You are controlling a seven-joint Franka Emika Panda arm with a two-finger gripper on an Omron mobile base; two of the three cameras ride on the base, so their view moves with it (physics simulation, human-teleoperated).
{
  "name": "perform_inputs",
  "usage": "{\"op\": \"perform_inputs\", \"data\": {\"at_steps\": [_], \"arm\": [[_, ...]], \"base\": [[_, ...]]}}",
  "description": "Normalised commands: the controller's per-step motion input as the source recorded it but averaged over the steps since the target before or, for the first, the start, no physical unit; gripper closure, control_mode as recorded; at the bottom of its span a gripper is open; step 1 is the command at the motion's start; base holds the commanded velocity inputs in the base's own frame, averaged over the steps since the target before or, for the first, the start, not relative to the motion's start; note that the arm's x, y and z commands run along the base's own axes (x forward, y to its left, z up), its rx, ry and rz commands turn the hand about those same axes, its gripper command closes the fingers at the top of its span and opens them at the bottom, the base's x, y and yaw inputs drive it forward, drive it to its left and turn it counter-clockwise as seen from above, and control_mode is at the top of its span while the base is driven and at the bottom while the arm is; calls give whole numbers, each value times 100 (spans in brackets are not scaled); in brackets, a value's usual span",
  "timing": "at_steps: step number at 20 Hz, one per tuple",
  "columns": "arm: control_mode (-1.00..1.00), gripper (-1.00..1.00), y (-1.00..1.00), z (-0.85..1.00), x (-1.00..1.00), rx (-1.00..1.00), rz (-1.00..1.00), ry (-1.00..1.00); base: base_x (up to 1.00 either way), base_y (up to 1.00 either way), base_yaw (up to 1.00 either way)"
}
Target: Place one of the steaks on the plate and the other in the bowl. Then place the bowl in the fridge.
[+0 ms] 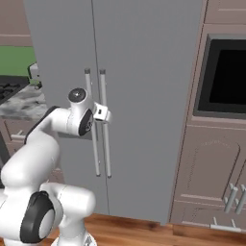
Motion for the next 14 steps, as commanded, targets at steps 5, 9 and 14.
{"op": "perform_inputs", "data": {"at_steps": [5,9,14], "arm": [[-100,-100,0,4,43,-2,0,-2],[-100,-100,0,2,38,-2,0,-1],[-100,-100,0,0,38,0,0,-14]], "base": [[0,0,0],[0,0,0],[0,0,0]]}}
